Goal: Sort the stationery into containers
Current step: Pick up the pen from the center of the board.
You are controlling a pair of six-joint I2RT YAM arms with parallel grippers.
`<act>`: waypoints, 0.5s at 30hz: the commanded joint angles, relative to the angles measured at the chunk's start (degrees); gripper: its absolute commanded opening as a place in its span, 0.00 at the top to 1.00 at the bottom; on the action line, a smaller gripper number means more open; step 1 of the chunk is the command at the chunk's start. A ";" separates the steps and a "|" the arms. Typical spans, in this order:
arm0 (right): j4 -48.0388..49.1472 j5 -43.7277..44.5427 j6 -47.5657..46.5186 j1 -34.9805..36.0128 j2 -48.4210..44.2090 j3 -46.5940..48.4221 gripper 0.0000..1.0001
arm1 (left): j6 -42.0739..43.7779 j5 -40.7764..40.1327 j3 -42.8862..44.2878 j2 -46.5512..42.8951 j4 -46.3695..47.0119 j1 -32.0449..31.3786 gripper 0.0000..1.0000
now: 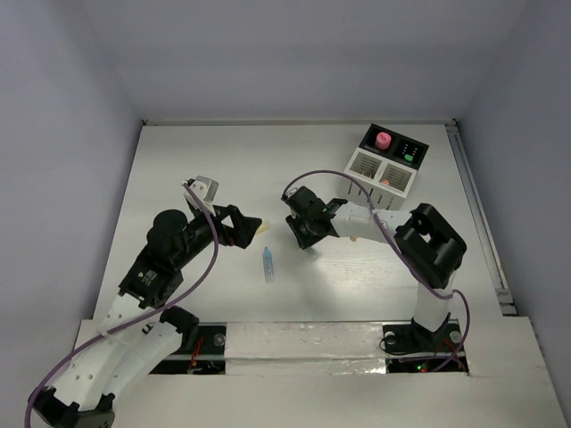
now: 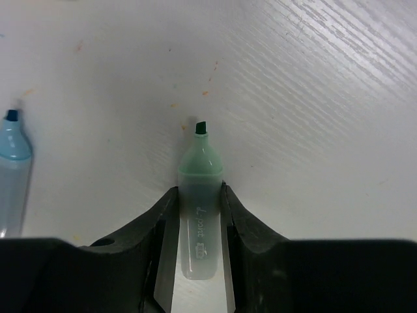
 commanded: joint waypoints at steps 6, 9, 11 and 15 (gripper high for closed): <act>15.97 3.70 13.60 0.53 -16.08 -2.80 0.92 | -4.13 8.13 -1.01 -0.07 7.67 0.36 0.08; 23.09 3.87 18.08 1.84 -20.57 -4.12 0.91 | -4.22 8.39 -0.92 2.03 7.59 0.36 0.19; 27.64 5.71 20.28 2.37 -22.33 -4.56 0.89 | -4.05 7.70 -0.57 3.53 6.63 0.36 0.25; 33.47 9.75 22.39 5.62 -23.30 -5.18 0.89 | -3.87 7.08 -0.66 4.32 6.71 0.36 0.34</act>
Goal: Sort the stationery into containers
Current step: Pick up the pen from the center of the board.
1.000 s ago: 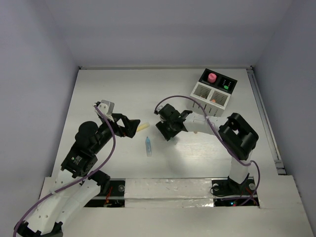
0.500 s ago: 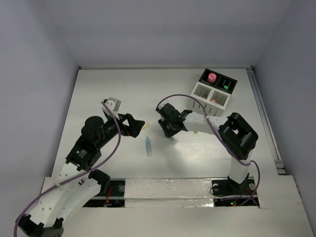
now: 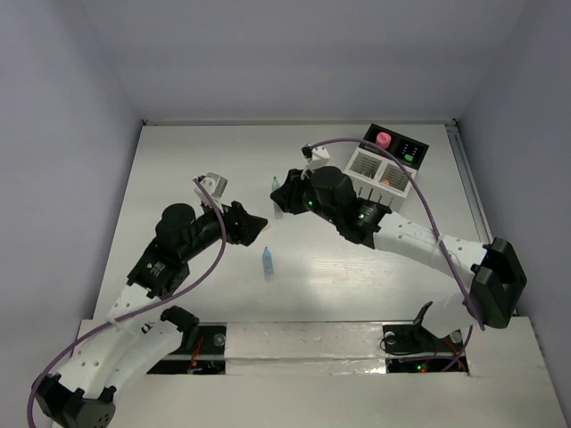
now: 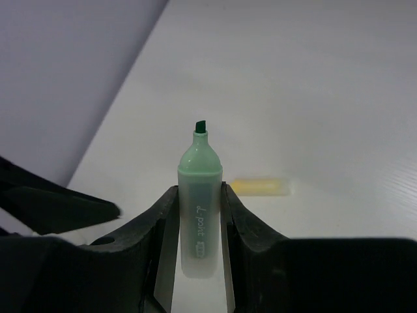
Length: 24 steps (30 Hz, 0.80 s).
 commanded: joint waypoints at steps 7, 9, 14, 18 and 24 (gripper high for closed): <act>16.62 8.16 5.46 6.81 0.34 -1.88 0.89 | -0.20 -1.52 0.11 1.29 2.78 0.36 0.44; 17.06 8.87 5.46 8.38 0.70 -1.44 0.89 | -0.11 -1.79 0.11 1.29 2.95 0.36 0.46; 19.08 10.01 5.20 10.23 1.22 -1.61 0.89 | 0.15 -3.19 0.20 1.73 2.60 0.36 0.56; 19.43 11.06 3.97 12.33 2.10 -0.83 0.88 | 0.33 -3.54 0.46 2.34 2.42 0.36 0.62; 17.94 13.61 2.74 13.75 2.63 0.32 0.87 | 0.85 -5.30 0.81 2.08 1.81 0.36 0.90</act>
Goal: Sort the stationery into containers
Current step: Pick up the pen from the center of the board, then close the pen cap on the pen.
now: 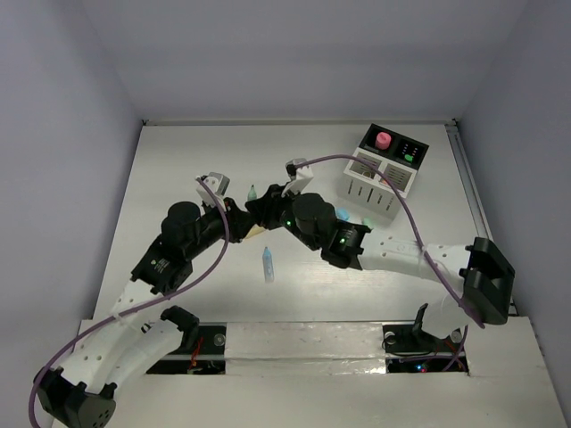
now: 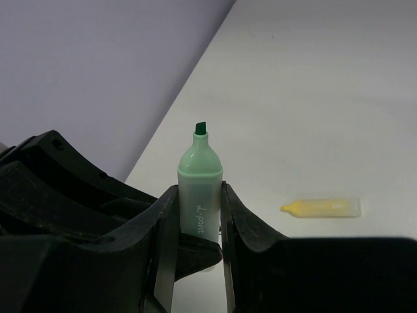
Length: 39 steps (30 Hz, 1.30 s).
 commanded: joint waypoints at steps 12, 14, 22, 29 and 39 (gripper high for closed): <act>-19.74 0.22 -2.27 1.86 -13.79 1.50 0.23 | 2.35 1.94 1.12 -4.03 2.57 0.47 1.00; -23.24 -1.02 -2.53 1.25 -20.27 -1.31 0.23 | 2.44 4.13 0.94 -4.56 2.66 0.47 1.00; -44.25 -1.64 -0.86 -17.18 -29.98 -10.97 0.69 | 3.58 16.00 0.77 -4.65 4.42 0.47 1.00; -47.09 -3.13 -5.86 -37.41 -26.31 -17.84 0.68 | 2.70 28.31 0.24 -5.26 8.63 0.47 1.00; -33.81 -7.35 -12.46 -43.75 -16.81 -21.09 0.45 | 2.35 27.35 -0.29 -8.87 8.20 0.47 1.00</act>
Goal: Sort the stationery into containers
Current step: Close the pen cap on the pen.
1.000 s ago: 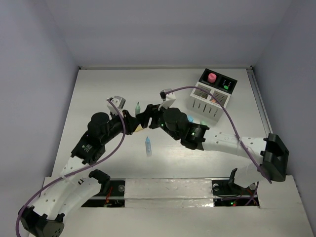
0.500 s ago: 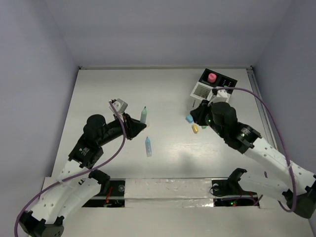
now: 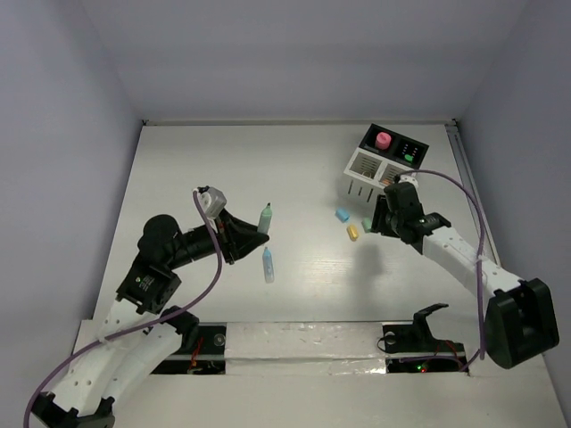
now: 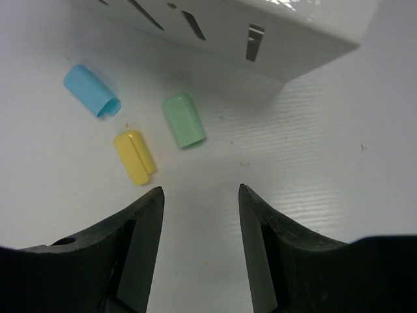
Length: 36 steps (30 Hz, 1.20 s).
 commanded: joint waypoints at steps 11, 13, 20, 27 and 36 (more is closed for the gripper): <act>5.46 -5.42 -9.72 -2.61 16.44 7.84 0.41 | 0.12 0.00 -0.02 -1.53 3.39 0.23 1.00; 5.28 -6.56 -10.77 -2.61 18.64 8.80 0.41 | 0.12 0.00 -0.02 -1.70 3.39 0.23 1.00; 4.32 -7.79 -13.15 -2.61 24.36 12.23 0.42 | 0.03 0.18 -0.02 -1.53 3.56 0.23 1.00; 3.18 -8.85 -14.03 -2.61 28.22 14.96 0.45 | -0.05 0.53 -0.11 -1.35 3.74 0.23 1.00; 3.00 -11.66 -12.72 -2.61 31.13 16.19 0.57 | -0.14 0.44 -0.20 -1.35 3.65 0.23 1.00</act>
